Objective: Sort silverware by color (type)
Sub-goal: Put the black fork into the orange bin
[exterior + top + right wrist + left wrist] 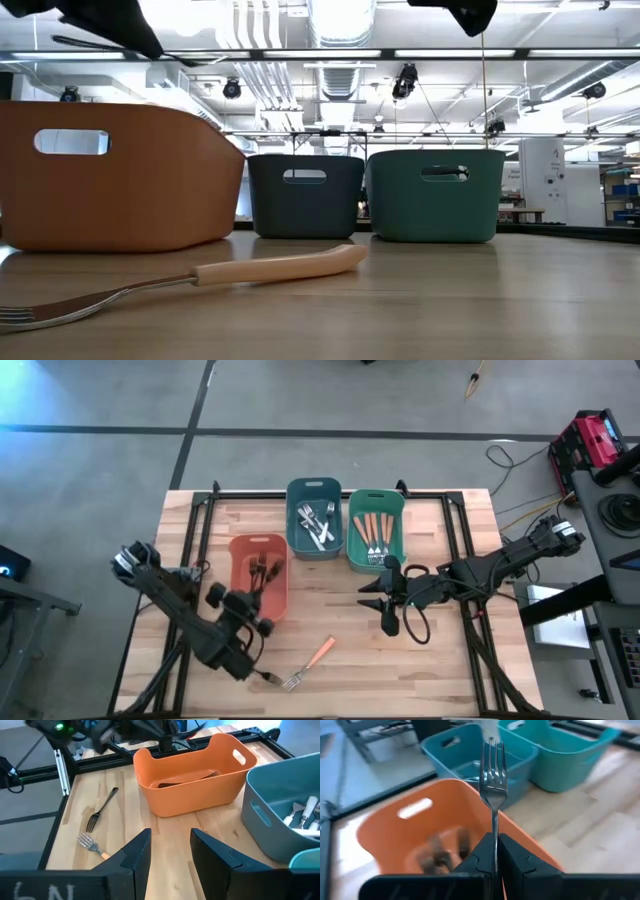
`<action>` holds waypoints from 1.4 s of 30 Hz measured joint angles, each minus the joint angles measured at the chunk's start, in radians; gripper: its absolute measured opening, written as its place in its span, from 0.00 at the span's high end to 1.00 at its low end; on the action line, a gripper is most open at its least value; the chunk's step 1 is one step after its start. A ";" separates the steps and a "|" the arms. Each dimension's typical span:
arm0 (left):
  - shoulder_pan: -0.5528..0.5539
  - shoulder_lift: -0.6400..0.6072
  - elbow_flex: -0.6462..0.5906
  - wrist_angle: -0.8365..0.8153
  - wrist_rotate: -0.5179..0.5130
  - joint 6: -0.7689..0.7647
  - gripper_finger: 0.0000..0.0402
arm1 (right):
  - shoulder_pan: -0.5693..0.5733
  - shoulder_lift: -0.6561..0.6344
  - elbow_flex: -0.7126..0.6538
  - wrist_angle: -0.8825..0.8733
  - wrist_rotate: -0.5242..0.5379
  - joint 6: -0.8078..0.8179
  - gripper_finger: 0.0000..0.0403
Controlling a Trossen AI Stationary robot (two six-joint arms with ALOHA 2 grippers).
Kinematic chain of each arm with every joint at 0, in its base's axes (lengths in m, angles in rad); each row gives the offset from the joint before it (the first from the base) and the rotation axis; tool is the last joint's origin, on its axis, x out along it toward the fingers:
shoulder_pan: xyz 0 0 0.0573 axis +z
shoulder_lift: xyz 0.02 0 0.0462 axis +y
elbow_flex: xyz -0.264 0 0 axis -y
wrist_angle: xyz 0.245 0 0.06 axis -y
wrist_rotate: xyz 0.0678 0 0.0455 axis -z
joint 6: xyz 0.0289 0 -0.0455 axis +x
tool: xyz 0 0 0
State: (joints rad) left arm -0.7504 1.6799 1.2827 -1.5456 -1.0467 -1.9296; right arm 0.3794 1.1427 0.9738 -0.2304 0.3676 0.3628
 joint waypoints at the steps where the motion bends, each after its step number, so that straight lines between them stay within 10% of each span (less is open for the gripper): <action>1: 0.017 -0.008 -0.005 -0.013 0.003 0.007 1.00 | 0.000 0.000 0.000 0.003 0.000 -0.011 0.68; 11: 0.189 -0.176 -0.124 0.000 0.023 0.108 1.00 | 0.000 0.000 0.000 0.004 0.067 -0.036 0.68; 25: 0.266 -0.324 -0.251 0.099 0.435 0.198 1.00 | -0.096 -0.003 0.000 0.004 0.210 -0.089 0.68; 42: 0.441 -0.304 -0.264 0.248 0.349 0.382 1.00 | -0.291 -0.003 0.052 0.004 0.209 -0.138 0.68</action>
State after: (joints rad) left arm -0.3099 1.3758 1.0184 -1.2977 -0.6975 -1.5471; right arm 0.0879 1.1397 1.0260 -0.2260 0.5766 0.2244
